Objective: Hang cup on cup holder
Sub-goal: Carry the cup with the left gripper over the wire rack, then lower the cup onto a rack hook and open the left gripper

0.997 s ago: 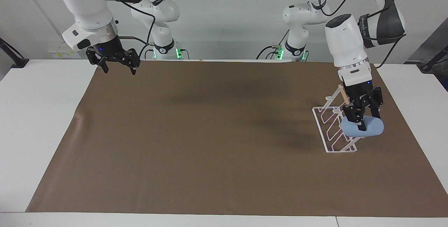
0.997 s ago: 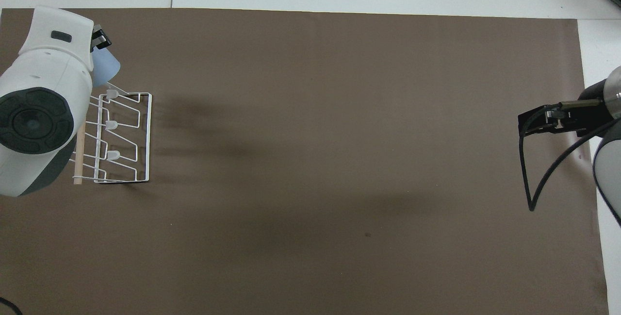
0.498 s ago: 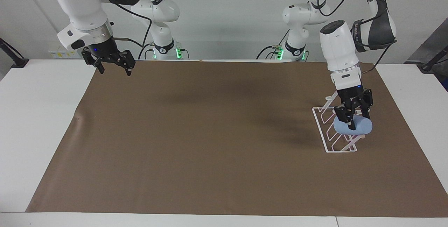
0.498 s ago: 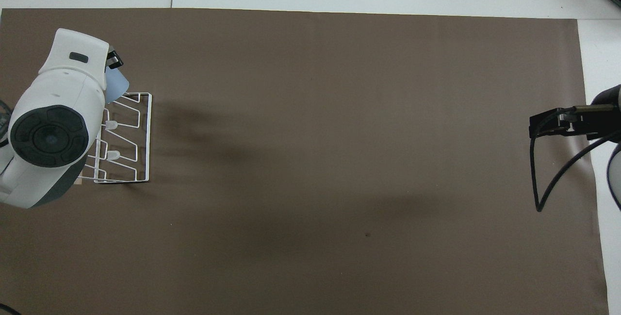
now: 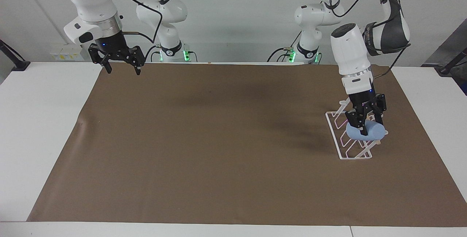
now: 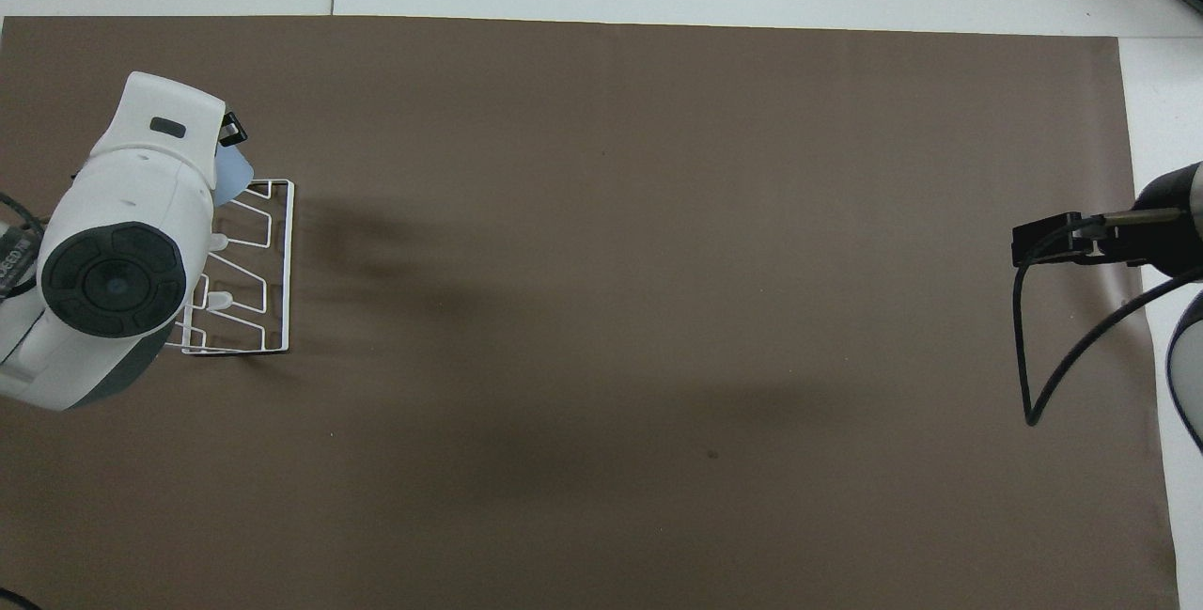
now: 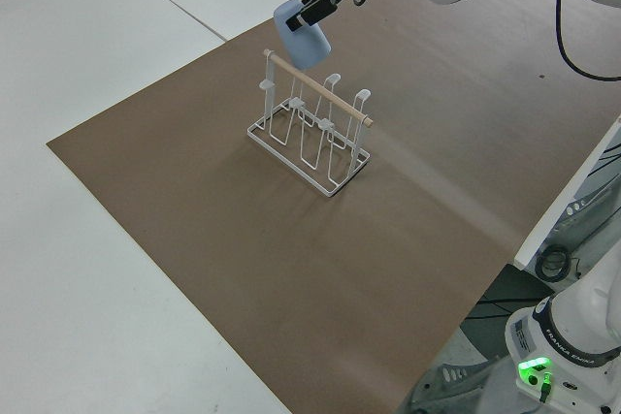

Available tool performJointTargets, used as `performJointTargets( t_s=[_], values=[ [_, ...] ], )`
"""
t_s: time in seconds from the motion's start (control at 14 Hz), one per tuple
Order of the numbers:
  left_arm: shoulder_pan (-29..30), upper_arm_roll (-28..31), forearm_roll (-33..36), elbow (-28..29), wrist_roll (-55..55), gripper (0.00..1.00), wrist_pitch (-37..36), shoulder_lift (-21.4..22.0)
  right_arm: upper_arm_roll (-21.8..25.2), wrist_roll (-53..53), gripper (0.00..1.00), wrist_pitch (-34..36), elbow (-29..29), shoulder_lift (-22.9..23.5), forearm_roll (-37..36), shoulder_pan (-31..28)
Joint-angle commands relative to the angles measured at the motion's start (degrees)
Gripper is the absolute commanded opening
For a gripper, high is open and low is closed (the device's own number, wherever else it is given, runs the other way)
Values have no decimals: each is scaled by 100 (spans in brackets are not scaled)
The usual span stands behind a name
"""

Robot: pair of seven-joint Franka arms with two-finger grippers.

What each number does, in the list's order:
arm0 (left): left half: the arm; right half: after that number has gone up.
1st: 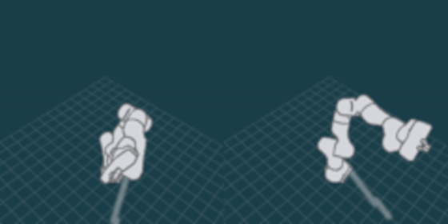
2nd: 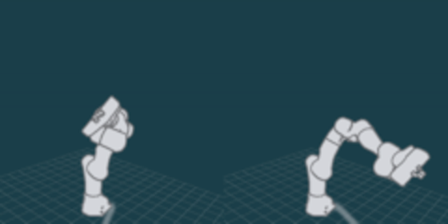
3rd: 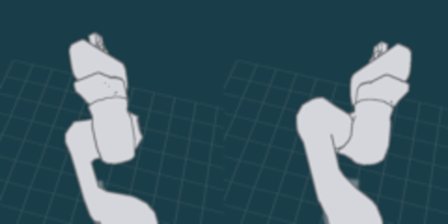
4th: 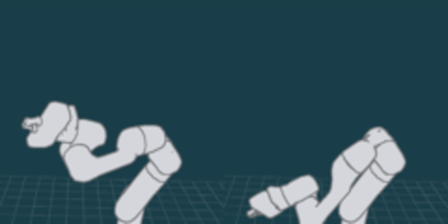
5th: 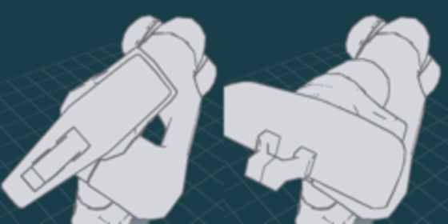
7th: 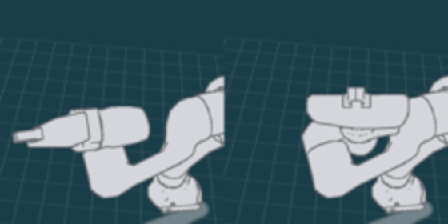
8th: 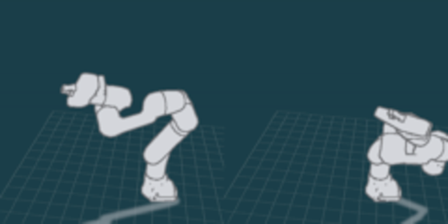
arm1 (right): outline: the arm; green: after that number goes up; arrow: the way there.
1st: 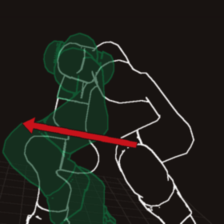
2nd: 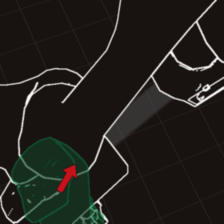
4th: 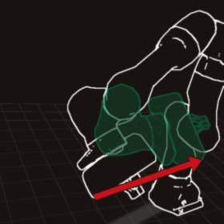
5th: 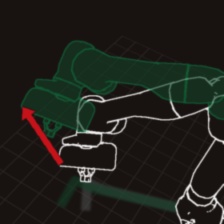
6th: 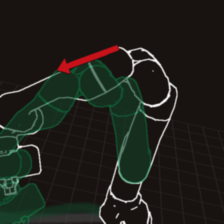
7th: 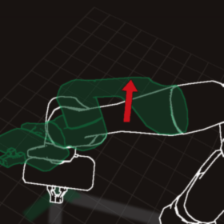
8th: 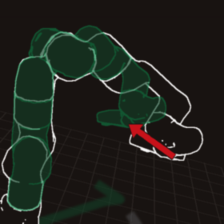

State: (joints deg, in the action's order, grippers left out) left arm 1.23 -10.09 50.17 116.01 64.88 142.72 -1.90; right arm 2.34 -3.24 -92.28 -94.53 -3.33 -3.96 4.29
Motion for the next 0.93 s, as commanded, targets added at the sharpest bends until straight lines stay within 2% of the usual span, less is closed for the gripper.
performJointTargets(
  t_s=[0.0,0.21,0.28,0.36,0.43,0.85],
  values=[
    [158,-28,195,378,121,0,283,234,39,34,100,-114,-153,-115,44,27],
    [158,-37,204,457,235,0,318,269,30,43,100,-53,-153,-133,44,-7],
    [167,-37,204,484,235,10,327,269,39,43,100,-53,-162,-133,44,-25],
    [176,-37,204,493,218,69,362,269,39,43,100,-53,-153,-133,44,-43],
    [176,-37,204,519,218,100,397,269,39,43,100,-53,-162,-133,44,-43],
    [158,-72,99,309,148,100,362,182,39,43,100,-53,-162,-133,44,-43]
  ],
)
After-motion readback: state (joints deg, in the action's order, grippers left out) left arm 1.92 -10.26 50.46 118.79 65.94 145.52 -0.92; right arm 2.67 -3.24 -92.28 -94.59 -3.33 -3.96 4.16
